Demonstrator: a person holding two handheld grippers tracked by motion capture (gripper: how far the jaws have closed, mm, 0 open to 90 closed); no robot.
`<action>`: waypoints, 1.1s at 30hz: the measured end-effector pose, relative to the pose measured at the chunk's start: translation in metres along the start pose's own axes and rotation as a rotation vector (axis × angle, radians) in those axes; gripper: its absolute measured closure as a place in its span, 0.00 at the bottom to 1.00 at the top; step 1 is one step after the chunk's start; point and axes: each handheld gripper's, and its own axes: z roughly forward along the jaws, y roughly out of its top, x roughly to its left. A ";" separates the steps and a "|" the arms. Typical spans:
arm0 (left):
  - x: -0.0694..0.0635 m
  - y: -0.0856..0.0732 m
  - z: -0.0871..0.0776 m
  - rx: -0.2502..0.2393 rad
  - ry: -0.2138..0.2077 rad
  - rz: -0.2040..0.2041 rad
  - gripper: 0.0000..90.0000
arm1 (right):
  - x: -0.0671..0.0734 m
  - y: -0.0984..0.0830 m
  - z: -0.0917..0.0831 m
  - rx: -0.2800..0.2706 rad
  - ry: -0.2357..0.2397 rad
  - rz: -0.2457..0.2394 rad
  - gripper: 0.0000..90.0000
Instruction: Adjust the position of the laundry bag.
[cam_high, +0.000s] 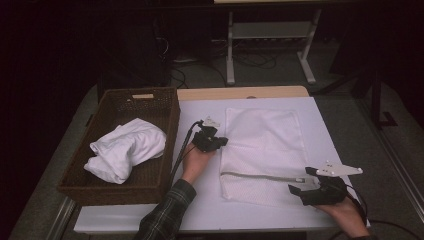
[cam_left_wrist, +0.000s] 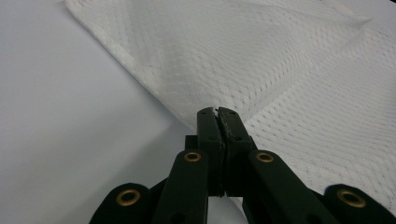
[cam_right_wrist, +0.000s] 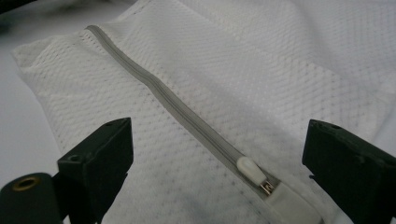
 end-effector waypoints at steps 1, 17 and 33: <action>0.001 0.000 -0.001 -0.001 0.005 -0.002 0.98 | 0.000 0.000 0.000 0.000 0.000 0.001 0.09; 0.011 -0.003 -0.012 0.031 0.090 -0.050 0.98 | -0.001 0.000 -0.001 -0.003 -0.001 0.005 0.09; 0.001 0.007 -0.020 -0.013 0.102 -0.023 0.67 | 0.000 0.000 0.000 0.000 0.002 0.002 0.09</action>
